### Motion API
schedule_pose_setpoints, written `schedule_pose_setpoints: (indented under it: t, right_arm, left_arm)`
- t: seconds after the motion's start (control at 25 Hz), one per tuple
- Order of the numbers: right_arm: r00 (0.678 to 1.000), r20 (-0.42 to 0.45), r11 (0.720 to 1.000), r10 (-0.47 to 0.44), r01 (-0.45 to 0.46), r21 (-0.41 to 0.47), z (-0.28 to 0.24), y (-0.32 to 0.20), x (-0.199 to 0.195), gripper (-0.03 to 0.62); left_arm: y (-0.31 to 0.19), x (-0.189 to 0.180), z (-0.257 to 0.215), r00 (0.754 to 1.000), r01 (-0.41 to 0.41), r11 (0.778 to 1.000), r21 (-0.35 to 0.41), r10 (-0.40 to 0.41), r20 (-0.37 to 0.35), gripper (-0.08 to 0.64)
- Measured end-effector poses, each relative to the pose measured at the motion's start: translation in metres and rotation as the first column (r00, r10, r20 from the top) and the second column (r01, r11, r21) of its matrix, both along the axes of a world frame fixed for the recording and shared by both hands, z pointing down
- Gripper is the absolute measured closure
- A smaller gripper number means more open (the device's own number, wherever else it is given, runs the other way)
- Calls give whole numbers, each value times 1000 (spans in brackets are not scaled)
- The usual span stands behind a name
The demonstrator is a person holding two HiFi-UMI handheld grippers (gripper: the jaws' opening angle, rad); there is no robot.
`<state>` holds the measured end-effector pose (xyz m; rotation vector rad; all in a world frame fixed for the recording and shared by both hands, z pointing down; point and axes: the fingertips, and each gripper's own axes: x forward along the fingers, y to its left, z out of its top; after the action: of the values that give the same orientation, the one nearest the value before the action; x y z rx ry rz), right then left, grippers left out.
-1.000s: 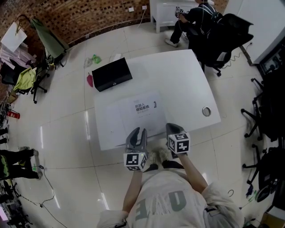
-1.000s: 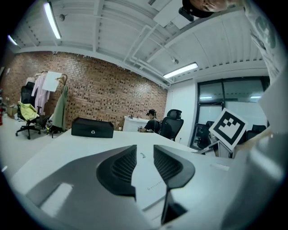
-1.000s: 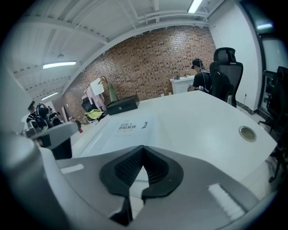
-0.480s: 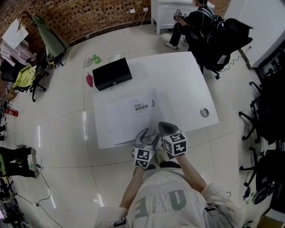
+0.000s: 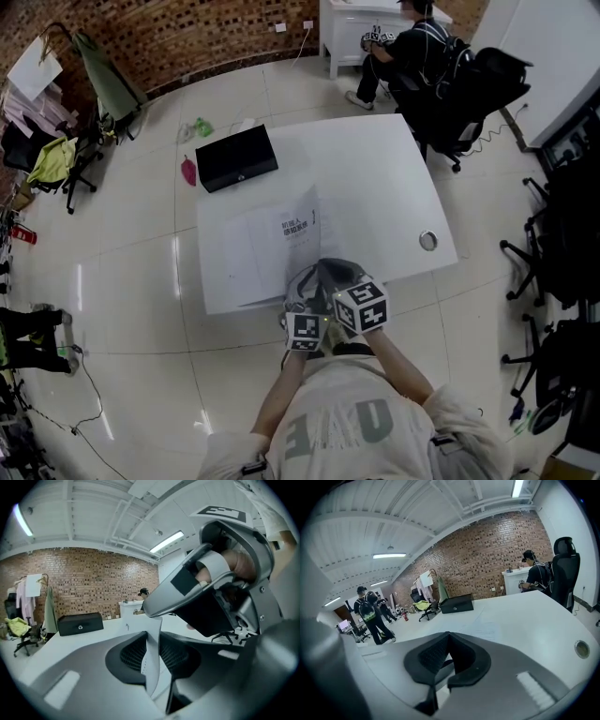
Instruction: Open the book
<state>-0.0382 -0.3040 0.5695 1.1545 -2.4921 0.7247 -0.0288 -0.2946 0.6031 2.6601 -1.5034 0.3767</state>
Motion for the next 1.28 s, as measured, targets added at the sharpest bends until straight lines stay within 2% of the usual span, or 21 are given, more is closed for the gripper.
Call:
schedule_pose_setpoints:
  t: [0.12,0.24,0.36,0.44,0.56,0.68,0.8,1.0,1.16,1.28]
  right_arm:
    - [999,41,1000,-3,4,-13,-5,2,-1,588]
    - [995,97,1000,8,-6,-18,-15,2,0,589]
    - [991,133,1000,26,-27,7,-27,0,5,589]
    - [990,133,999,44,-45,3,-23,-2,12,589]
    - [993,86,996,80,-77,-44,5,-2,24,589]
    - [996,-12,991,93,-94,-100,48,-1,35,589]
    - [990,-118,983,82,-100,-156,93,3,45,589]
    - [959,-282,978,41,-96,-185,133,8,54,589]
    - [954,-299,981,36,-90,-171,136,8,51,589]
    - [961,-273,980,50,-100,-172,136,8,50,589]
  left_arm:
    - [0,-8,-6,1000,28,999,25,-28,1,503]
    - [-1,-14,-10,998,55,998,29,-54,-7,521]
    - [-5,-31,-16,993,116,993,25,-114,-42,531]
    - [-6,-45,-25,985,163,986,40,-160,-65,532]
    - [-1,-67,-35,968,239,969,59,-233,-97,531]
    - [9,-100,-31,941,328,944,38,-323,-103,530]
    - [21,-134,-23,902,420,907,8,-417,-109,514]
    - [39,-178,3,847,515,854,-78,-521,-102,485]
    - [42,-197,21,805,559,815,-150,-577,-136,476]
    - [47,-210,39,758,595,770,-230,-633,-158,461]
